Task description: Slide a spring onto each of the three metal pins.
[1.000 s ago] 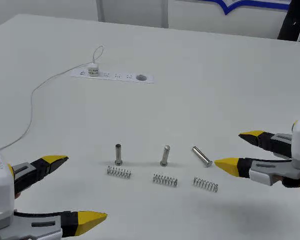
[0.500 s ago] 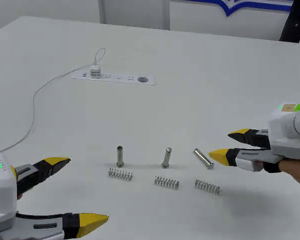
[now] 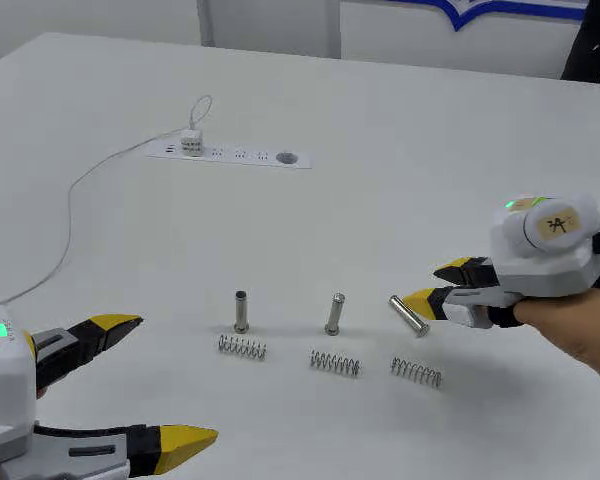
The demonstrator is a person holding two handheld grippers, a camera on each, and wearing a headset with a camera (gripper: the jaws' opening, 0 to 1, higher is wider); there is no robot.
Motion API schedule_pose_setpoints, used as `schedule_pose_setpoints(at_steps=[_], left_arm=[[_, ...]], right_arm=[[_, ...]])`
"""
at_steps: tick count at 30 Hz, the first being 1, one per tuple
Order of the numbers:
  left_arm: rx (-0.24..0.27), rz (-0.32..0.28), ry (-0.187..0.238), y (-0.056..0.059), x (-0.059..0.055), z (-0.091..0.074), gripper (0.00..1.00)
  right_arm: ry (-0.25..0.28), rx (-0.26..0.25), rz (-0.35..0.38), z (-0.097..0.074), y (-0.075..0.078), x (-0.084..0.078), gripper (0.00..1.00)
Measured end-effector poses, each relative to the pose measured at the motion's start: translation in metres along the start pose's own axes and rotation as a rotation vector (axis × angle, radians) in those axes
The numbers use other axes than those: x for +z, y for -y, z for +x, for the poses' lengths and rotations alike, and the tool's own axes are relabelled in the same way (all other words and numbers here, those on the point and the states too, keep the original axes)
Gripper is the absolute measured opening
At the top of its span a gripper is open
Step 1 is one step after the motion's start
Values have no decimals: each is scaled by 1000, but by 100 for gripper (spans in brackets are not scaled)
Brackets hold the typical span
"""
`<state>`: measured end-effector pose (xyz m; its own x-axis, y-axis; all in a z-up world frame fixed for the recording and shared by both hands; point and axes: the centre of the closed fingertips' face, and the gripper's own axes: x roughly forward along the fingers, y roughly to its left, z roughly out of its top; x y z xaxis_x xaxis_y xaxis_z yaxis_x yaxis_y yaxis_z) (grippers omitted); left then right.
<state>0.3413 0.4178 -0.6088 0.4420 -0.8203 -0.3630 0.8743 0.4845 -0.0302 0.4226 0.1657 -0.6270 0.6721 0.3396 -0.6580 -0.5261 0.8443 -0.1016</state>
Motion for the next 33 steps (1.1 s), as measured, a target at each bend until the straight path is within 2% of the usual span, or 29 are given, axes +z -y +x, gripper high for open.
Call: schedule_pose_setpoints(at_steps=[20,33], left_arm=[[1,-7,2,0,-2,1,88],[1,-8,-6,0,-4,2,88]], right_arm=[[-137,-5,-20,30,-5,-11,23],[-197,-1,-4,41,-4,-19,16]])
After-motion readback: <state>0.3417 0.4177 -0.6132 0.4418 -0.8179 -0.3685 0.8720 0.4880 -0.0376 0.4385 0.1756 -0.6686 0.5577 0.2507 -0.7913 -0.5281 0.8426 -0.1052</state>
